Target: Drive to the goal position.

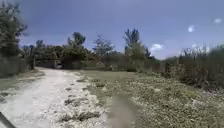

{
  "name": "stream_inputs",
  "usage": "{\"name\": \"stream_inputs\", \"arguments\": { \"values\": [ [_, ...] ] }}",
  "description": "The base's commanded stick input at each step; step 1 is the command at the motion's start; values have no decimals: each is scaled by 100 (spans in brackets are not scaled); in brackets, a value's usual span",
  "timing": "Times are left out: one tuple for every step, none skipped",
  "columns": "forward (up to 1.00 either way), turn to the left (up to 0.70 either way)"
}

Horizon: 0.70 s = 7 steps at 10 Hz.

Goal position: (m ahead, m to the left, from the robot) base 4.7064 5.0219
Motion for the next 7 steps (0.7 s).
{"name": "stream_inputs", "arguments": {
  "values": [
    [50, 50],
    [50, 50],
    [50, 50],
    [50, 50],
    [50, 14],
    [50, 0],
    [50, 0]
  ]
}}
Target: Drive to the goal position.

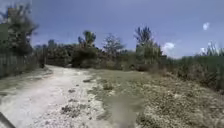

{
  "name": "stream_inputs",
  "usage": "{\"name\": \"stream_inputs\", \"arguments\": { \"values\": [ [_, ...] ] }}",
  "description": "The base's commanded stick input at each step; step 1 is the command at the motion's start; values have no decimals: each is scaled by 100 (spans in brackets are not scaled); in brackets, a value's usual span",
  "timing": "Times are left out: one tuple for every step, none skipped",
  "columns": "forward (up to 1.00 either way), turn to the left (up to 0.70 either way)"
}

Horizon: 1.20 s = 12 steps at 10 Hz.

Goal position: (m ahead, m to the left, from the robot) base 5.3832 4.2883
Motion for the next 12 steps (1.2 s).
{"name": "stream_inputs", "arguments": {
  "values": [
    [50, 0],
    [50, 0],
    [50, 0],
    [50, 0],
    [50, 0],
    [50, 0],
    [50, 0],
    [50, 0],
    [50, 0],
    [50, 0],
    [50, 0],
    [50, 0]
  ]
}}
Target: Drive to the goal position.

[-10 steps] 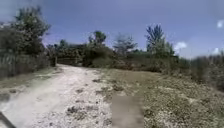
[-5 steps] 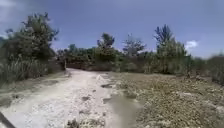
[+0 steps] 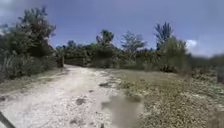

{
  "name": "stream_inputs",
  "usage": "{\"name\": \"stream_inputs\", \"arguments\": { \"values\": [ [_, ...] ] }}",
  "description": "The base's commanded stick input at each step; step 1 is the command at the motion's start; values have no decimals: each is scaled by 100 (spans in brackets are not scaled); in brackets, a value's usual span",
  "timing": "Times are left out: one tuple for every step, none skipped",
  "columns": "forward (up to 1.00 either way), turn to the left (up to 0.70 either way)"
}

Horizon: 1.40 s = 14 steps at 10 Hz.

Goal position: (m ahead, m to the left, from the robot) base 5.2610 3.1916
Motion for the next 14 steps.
{"name": "stream_inputs", "arguments": {
  "values": [
    [50, 0],
    [50, 0],
    [50, 0],
    [50, 0],
    [50, 0],
    [50, 0],
    [50, 0],
    [50, 0],
    [50, 0],
    [50, 0],
    [50, 0],
    [50, 0],
    [50, 0],
    [50, 0]
  ]
}}
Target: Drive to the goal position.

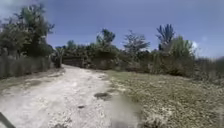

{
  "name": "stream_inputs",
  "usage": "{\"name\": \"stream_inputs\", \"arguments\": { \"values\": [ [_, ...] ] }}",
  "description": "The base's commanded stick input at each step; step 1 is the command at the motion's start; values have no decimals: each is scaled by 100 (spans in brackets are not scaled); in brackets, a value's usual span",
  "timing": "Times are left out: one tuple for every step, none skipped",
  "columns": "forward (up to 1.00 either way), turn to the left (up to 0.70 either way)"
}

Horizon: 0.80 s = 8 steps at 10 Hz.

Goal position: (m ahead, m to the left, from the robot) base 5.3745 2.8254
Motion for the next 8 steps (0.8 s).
{"name": "stream_inputs", "arguments": {
  "values": [
    [50, 0],
    [50, 5],
    [50, 26],
    [50, 50],
    [50, 50],
    [50, 43],
    [50, 0],
    [50, 0]
  ]
}}
